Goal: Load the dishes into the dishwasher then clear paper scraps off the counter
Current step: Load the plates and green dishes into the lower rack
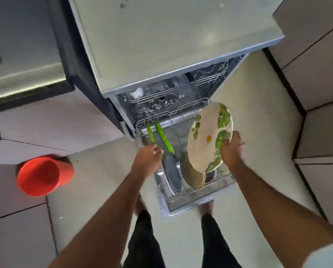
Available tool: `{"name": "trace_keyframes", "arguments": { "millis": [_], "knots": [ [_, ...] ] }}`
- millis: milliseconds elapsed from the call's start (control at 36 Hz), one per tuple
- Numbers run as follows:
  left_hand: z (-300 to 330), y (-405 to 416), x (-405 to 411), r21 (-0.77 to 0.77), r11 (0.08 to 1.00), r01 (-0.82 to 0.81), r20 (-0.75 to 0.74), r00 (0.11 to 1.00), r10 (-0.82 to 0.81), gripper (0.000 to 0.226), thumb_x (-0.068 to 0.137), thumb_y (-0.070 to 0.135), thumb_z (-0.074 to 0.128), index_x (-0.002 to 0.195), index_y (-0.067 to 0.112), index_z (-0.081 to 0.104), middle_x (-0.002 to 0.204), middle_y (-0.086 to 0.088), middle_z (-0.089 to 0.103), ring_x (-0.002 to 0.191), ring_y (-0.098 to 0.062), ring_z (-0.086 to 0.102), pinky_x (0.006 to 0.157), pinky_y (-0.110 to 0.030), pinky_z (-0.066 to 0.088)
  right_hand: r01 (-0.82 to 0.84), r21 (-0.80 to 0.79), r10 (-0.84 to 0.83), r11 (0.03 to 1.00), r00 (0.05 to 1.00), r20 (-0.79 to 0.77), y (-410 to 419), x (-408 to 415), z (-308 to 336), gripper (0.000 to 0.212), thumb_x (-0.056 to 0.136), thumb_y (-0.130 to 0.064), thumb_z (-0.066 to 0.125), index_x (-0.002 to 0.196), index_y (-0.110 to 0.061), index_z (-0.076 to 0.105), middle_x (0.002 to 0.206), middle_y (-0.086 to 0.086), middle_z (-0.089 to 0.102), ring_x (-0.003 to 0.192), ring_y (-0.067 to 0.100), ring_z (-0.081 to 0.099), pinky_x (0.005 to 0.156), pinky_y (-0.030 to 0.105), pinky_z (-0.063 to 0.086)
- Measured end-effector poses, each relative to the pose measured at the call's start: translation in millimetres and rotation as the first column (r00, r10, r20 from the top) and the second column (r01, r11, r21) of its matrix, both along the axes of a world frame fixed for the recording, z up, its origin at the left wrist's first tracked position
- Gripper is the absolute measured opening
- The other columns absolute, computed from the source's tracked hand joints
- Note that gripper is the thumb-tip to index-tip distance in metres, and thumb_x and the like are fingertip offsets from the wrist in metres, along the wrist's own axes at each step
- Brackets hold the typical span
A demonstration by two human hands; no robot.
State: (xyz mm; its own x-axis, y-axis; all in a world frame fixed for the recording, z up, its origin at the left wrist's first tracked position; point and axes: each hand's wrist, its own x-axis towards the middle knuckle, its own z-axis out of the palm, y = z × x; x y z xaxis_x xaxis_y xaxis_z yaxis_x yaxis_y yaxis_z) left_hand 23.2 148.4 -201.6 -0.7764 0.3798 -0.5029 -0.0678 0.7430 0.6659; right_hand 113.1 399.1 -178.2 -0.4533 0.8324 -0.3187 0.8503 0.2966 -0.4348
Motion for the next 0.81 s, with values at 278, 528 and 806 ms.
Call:
{"name": "trace_keyframes", "arguments": {
  "millis": [278, 528, 806],
  "knots": [
    [-89, 84, -19, -0.118, 0.992, -0.051, -0.07, 0.997, 0.043, 0.018, 0.098, 0.023, 0.057, 0.087, 0.011, 0.063, 0.093, -0.016, 0.073, 0.086, -0.033, 0.069, 0.076, -0.037, 0.053, -0.255, -0.054, 0.254, 0.966, 0.967, -0.021, 77, -61, -99, 0.031, 0.101, -0.021, 0.05, 0.129, -0.007, 0.052, 0.113, 0.027, 0.065, 0.099, 0.044, 0.065, 0.07, 0.036, 0.044],
    [-161, 134, -35, -0.082, 0.996, -0.015, -0.076, 0.997, 0.009, 0.016, 0.1, 0.022, 0.058, 0.106, 0.01, 0.066, 0.106, -0.005, 0.071, 0.095, -0.019, 0.067, 0.085, -0.031, 0.052, -0.285, -0.062, 0.283, 0.956, 0.958, -0.042, 108, -85, -168, 0.03, 0.104, -0.017, 0.043, 0.132, -0.011, 0.05, 0.119, 0.016, 0.067, 0.085, 0.027, 0.06, 0.059, 0.018, 0.041],
    [-193, 151, -45, -0.085, 0.996, -0.011, -0.081, 0.997, 0.004, 0.019, 0.1, 0.021, 0.06, 0.108, 0.006, 0.066, 0.11, -0.01, 0.072, 0.094, -0.017, 0.065, 0.079, -0.024, 0.044, -0.398, -0.057, 0.391, 0.915, 0.914, -0.105, 116, -107, -186, 0.031, 0.1, -0.018, 0.054, 0.129, -0.008, 0.051, 0.112, 0.018, 0.069, 0.092, 0.036, 0.069, 0.07, 0.032, 0.052]
  ]
}}
